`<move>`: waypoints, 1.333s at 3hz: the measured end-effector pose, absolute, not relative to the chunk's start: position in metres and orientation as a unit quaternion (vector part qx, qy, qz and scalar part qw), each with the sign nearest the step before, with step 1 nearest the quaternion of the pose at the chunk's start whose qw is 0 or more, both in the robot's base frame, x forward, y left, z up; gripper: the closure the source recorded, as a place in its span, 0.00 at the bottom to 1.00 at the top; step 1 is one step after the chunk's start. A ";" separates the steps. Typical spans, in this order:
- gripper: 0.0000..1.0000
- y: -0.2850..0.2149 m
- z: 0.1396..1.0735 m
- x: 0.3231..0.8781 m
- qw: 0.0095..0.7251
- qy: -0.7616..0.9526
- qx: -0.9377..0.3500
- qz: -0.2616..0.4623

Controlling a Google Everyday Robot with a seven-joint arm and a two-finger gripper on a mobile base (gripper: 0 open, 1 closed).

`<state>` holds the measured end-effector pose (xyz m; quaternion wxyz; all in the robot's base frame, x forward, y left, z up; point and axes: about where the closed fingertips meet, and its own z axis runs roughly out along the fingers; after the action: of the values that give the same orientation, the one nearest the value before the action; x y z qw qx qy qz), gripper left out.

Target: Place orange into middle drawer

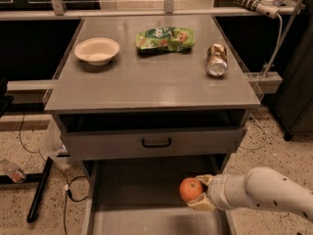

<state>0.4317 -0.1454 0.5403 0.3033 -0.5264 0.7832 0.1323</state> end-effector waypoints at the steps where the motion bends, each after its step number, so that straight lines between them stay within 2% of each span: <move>1: 1.00 -0.130 0.509 0.438 0.296 0.778 -0.536 0.139; 4: 1.00 -0.108 0.399 0.470 0.341 0.717 -0.595 0.123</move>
Offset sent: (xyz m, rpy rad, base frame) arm 0.0382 0.0493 -0.1460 0.0171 -0.0951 0.1396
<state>0.4696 -0.1082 0.3990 0.3411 -0.5948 0.7175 0.1227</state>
